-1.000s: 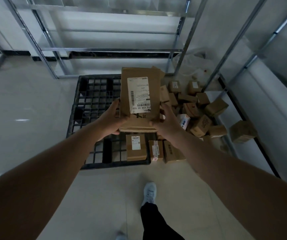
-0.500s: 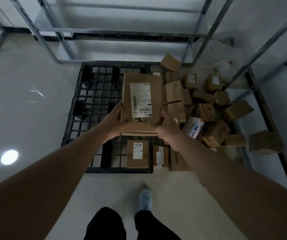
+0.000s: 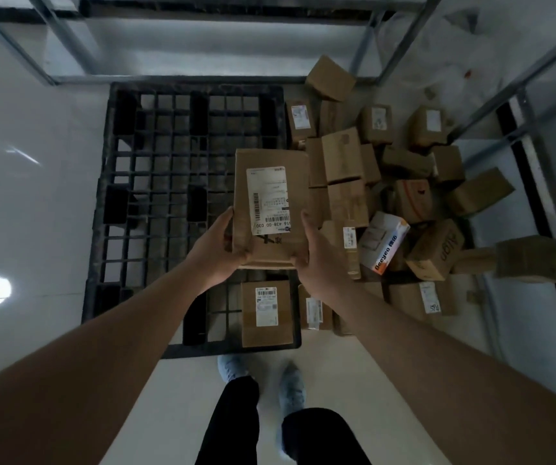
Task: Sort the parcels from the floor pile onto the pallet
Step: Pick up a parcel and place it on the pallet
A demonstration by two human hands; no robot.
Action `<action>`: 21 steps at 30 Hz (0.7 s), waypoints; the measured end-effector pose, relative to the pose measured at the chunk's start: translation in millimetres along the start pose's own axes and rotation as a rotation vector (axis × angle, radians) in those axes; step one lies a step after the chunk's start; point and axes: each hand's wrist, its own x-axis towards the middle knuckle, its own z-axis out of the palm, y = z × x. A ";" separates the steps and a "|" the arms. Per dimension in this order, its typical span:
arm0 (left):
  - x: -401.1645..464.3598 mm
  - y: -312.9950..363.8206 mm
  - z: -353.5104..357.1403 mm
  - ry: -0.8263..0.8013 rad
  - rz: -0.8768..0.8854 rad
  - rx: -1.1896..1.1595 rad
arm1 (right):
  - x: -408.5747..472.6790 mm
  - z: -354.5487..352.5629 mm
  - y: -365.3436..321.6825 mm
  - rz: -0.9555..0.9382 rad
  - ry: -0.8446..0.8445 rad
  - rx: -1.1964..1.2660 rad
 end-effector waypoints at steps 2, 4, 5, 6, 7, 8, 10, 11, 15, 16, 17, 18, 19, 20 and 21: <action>27.7 -17.6 6.6 -0.019 -0.017 0.011 | 28.3 12.3 14.0 -0.002 -0.002 -0.032; 59.2 -39.4 18.4 -0.017 -0.039 -0.005 | 58.5 28.7 32.6 -0.004 0.001 -0.056; 75.0 -50.5 26.0 -0.004 -0.047 -0.019 | 73.2 37.7 43.9 -0.008 0.004 -0.072; 91.1 -62.2 34.5 0.012 -0.055 -0.028 | 88.2 47.7 56.4 -0.012 0.004 -0.087; 107.2 -74.0 44.2 0.024 -0.067 -0.035 | 103.0 58.3 70.5 -0.013 -0.002 -0.097; 122.8 -85.3 54.7 0.031 -0.075 -0.045 | 117.3 69.0 86.1 -0.012 -0.011 -0.102; 152.1 -109.9 77.2 0.041 -0.088 -0.077 | 145.2 90.9 121.1 -0.007 -0.038 -0.099; 165.4 -122.7 87.6 0.044 -0.093 -0.089 | 157.7 101.8 138.5 0.002 -0.049 -0.094; 210.9 -176.0 123.9 0.058 -0.126 -0.107 | 198.6 148.6 197.9 0.032 -0.071 -0.115; 220.1 -189.7 131.8 0.056 -0.134 -0.111 | 206.2 160.1 209.7 0.041 -0.083 -0.119; 228.4 -202.3 139.2 0.054 -0.140 -0.113 | 213.1 171.0 221.1 0.049 -0.096 -0.117; 235.4 -214.3 145.8 0.051 -0.143 -0.112 | 218.7 181.5 231.9 0.055 -0.110 -0.110; 241.3 -225.4 151.7 0.048 -0.145 -0.111 | 223.5 191.0 241.7 0.057 -0.122 -0.100; 246.7 -235.4 156.8 0.046 -0.147 -0.110 | 227.5 199.1 250.3 0.058 -0.128 -0.092; 251.6 -244.5 161.7 0.046 -0.149 -0.108 | 231.0 206.2 258.1 0.058 -0.129 -0.083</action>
